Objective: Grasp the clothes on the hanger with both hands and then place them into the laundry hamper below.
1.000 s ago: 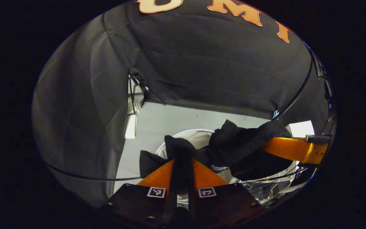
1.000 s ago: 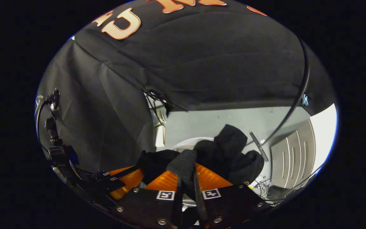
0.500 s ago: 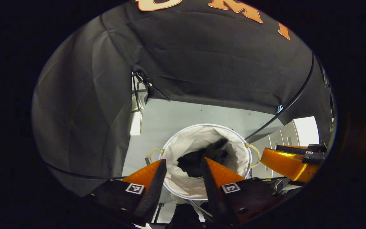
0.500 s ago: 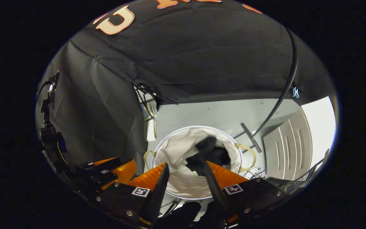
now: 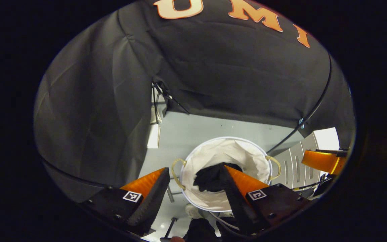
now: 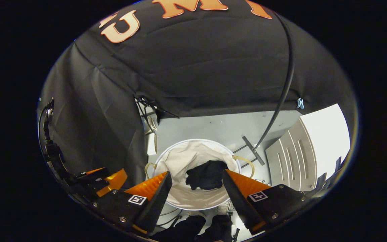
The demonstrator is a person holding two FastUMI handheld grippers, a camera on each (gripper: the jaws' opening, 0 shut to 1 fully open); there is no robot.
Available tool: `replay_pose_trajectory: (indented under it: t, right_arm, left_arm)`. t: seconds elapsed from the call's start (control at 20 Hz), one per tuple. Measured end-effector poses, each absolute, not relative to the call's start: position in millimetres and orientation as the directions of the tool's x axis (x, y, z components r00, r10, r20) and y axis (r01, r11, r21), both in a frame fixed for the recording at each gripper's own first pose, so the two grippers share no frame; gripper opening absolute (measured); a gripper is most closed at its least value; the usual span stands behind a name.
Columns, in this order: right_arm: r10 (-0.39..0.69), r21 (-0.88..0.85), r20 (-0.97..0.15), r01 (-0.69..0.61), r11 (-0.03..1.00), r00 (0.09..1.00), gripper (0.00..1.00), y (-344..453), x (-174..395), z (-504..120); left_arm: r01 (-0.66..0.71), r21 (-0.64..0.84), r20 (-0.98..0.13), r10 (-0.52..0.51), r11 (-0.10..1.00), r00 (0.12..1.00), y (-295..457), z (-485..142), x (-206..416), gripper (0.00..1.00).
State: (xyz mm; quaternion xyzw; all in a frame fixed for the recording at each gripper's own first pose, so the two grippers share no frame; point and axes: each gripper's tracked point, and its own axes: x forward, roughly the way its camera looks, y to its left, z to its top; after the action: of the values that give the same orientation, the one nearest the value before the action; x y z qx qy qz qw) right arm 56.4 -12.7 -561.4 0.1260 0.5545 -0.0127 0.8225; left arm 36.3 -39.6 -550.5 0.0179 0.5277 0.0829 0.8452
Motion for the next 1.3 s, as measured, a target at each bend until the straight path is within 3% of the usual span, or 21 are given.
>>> replay_pose_trajectory:
  t: [0.6,0.8,1.1,1.3]
  right_arm:
    - [-0.128,0.106,-0.797,0.346,0.932,0.590,0.94,-144.9,39.5,-424.2]
    - [-0.218,0.062,-0.712,0.369,0.927,0.668,0.94,-194.2,27.6,-364.6]
    - [-0.304,0.008,-0.505,0.356,0.934,0.808,0.94,-235.5,26.5,-244.9]
    - [-0.309,0.035,-0.368,0.345,0.938,0.877,0.94,-234.4,24.8,-181.0]
  left_arm:
    - [-0.219,0.144,-0.712,0.255,0.965,0.655,2.8,-394.0,49.1,0.98]
    - [-0.301,0.129,-0.574,0.319,0.945,0.754,5.4,-311.1,68.1,0.98]
    - [-0.372,0.121,-0.252,0.391,0.921,0.885,-18.7,-175.5,87.9,0.99]
    - [-0.345,0.092,-0.204,0.357,0.934,0.912,-43.4,-127.9,82.6,0.98]
